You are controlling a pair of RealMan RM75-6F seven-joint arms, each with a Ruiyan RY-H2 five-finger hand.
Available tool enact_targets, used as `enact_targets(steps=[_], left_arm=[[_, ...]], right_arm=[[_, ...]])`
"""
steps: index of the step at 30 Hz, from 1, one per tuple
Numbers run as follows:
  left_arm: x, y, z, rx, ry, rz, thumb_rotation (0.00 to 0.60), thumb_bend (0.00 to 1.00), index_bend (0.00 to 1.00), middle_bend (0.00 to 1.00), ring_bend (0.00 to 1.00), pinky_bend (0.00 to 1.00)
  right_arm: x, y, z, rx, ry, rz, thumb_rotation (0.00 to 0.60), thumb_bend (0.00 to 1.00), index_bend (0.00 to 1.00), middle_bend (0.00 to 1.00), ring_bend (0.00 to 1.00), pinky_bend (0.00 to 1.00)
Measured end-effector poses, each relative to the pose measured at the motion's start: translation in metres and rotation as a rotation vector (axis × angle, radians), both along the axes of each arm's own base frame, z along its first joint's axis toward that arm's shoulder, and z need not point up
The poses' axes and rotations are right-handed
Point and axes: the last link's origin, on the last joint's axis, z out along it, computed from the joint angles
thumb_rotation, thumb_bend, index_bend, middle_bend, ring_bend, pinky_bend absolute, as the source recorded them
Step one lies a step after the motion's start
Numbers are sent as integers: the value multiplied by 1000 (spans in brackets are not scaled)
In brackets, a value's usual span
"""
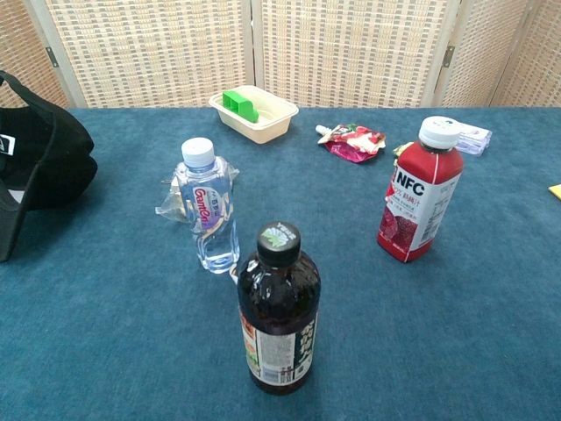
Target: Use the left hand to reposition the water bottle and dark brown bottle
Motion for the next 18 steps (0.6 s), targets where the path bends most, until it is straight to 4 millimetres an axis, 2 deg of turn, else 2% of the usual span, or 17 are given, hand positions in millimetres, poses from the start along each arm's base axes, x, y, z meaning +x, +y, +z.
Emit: enact_targets(steps=[8,18], left_arm=[[36,35,-17,-132,-115,-140,600,246,91,31,93,133],[73,73,-51,-329,-215,-222,600,246,91,31,95,153]], right_arm=[[-1,2,3,-4,4,-9,600,92,190,157,53,183],[-2,6,6,-5,-16,-15,600,92,190,157,54,183]])
